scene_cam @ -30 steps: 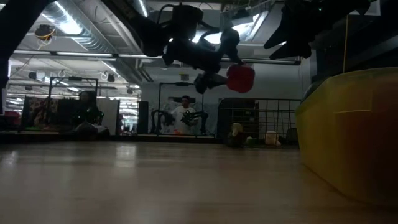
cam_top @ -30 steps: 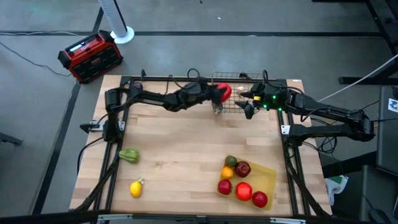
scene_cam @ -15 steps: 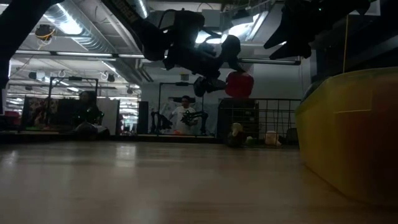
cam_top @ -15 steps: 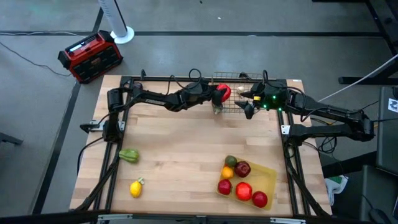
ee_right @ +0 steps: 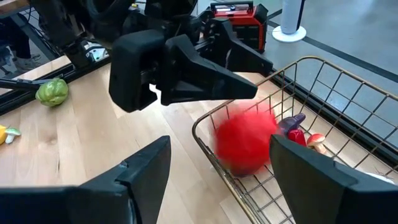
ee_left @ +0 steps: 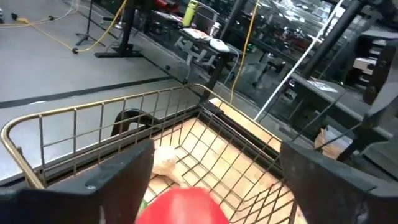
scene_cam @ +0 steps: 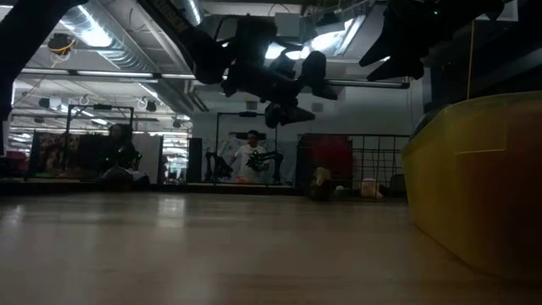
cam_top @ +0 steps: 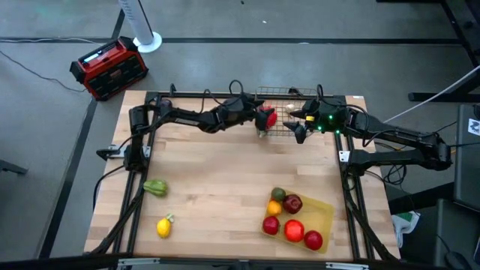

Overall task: Sort produce into baskets
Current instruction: Put the onion into the wire basket

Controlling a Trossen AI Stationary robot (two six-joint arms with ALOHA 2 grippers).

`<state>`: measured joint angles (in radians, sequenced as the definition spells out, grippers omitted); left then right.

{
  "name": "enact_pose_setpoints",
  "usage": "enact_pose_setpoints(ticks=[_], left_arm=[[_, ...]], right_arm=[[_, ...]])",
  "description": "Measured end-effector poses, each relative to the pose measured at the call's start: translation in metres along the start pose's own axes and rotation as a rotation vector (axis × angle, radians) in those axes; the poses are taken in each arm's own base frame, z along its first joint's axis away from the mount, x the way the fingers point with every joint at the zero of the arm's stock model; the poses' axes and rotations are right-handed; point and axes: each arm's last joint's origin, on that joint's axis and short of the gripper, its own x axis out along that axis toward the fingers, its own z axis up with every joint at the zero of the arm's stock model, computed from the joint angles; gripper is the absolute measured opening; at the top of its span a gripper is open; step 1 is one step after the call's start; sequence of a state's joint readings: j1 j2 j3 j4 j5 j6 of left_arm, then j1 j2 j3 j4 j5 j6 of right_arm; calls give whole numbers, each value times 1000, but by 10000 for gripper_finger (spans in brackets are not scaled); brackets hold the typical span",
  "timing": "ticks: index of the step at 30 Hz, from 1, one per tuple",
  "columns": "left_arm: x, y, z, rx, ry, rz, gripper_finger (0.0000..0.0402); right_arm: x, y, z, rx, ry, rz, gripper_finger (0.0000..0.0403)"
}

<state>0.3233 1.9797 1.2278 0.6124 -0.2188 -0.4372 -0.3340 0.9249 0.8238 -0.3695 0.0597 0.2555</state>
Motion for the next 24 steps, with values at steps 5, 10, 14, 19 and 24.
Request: enact_pose_setpoints(ticks=[5, 10, 14, 19, 24], left_arm=[[1, 5, 3, 25, 12, -47, 389], [2, 16, 15, 15, 19, -116, 395], [-3, 25, 36, 4, 22, -194, 398], [-13, 40, 57, -25, 78, -198, 400], [-32, 55, 78, -81, 183, -105, 400]], right_arm=[[0, 0, 0, 0, 0, 0, 269], [0, 0, 0, 0, 0, 0, 269], [0, 0, 0, 0, 0, 0, 269], [0, 0, 0, 0, 0, 0, 269], [0, 0, 0, 0, 0, 0, 269]])
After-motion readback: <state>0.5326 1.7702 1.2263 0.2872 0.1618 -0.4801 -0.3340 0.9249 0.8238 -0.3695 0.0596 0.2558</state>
